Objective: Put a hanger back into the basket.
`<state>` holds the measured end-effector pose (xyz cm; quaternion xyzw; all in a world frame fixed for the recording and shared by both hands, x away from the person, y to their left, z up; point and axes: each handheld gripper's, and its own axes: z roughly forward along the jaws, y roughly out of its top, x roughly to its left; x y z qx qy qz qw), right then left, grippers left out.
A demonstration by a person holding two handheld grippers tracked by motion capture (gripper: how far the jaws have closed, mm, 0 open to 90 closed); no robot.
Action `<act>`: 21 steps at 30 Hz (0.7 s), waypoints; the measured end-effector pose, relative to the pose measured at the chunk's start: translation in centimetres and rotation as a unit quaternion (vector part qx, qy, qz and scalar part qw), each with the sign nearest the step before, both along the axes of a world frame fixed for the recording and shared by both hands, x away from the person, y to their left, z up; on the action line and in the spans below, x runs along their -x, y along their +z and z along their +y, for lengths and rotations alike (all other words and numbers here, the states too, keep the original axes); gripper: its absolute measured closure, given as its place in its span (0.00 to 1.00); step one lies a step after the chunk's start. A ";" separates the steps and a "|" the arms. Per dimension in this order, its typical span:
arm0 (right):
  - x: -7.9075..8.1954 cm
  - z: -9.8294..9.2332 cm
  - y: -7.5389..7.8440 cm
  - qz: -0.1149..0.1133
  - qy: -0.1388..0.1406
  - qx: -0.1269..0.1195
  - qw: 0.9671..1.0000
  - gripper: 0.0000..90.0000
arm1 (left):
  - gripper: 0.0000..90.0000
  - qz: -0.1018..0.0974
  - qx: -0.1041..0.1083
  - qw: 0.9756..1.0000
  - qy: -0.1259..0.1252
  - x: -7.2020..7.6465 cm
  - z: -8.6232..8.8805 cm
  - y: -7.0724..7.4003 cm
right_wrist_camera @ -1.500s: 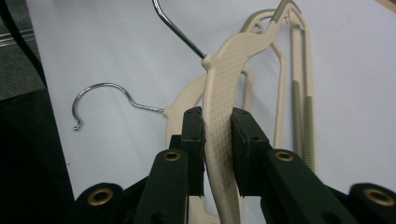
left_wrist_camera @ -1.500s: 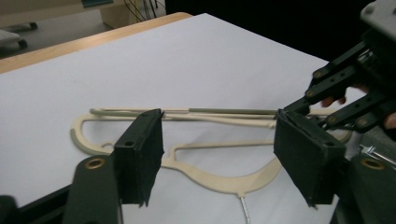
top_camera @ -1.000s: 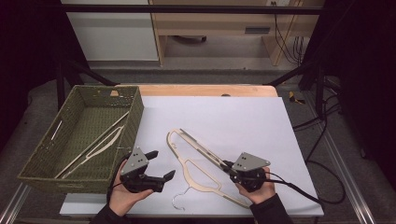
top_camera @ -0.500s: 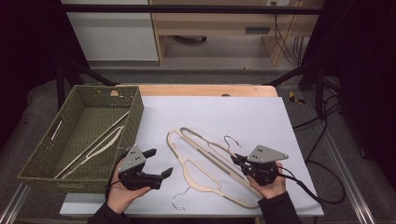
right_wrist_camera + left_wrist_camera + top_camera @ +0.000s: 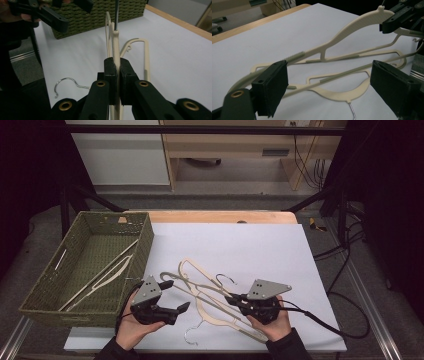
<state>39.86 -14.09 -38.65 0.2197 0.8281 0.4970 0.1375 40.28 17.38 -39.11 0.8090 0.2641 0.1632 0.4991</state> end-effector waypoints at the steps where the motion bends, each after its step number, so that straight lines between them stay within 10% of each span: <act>1: 0.1 0.3 0.0 0.000 0.006 0.000 1.000 0.96 | 0.18 0.000 -0.002 1.000 -0.003 0.0 -0.1 0.0; 21: 1.2 2.9 -0.2 0.022 0.086 0.006 0.996 0.96 | 0.67 -0.004 -0.054 0.996 -0.065 0.8 -2.3 -0.4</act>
